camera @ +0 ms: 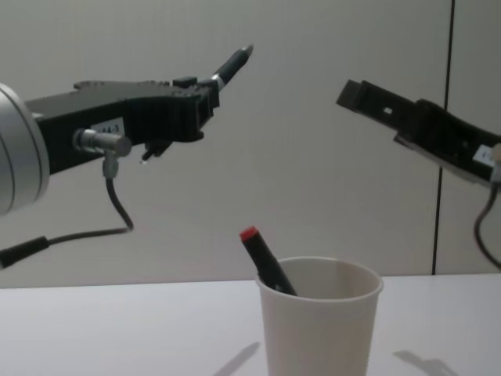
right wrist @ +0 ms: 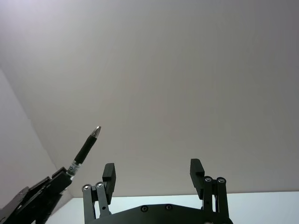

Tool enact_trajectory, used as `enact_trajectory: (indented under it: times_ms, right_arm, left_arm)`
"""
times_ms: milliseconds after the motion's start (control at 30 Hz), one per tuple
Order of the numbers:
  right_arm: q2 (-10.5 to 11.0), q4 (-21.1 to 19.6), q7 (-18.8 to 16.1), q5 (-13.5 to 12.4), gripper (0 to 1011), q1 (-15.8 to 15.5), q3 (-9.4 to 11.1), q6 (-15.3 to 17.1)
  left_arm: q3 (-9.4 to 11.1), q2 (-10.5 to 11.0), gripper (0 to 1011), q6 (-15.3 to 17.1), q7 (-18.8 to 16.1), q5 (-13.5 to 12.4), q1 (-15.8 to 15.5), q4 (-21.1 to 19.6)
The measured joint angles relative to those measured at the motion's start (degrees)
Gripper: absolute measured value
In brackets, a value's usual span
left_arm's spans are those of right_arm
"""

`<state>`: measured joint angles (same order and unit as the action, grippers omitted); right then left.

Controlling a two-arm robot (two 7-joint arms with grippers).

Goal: Place the pen into the pen holder.

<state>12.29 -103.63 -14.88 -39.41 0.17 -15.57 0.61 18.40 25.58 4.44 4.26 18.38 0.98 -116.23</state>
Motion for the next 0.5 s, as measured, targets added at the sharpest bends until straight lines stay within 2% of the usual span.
enact_trajectory:
  times_ms: [133, 500]
  right_arm:
    - [-0.85, 0.75, -1.11, -1.92, 1001, -0.30, -0.62, -0.81]
    - [-1.90, 1.57, -2.32, -4.42, 1002, -0.70, -1.43, -1.69]
  left_arm:
    - [-0.09, -0.02, 136, -0.56, 0.50, 0.18, -0.08, 0.02]
    - [-0.26, -0.08, 136, -1.51, 1.28, 0.49, -0.20, 0.04]
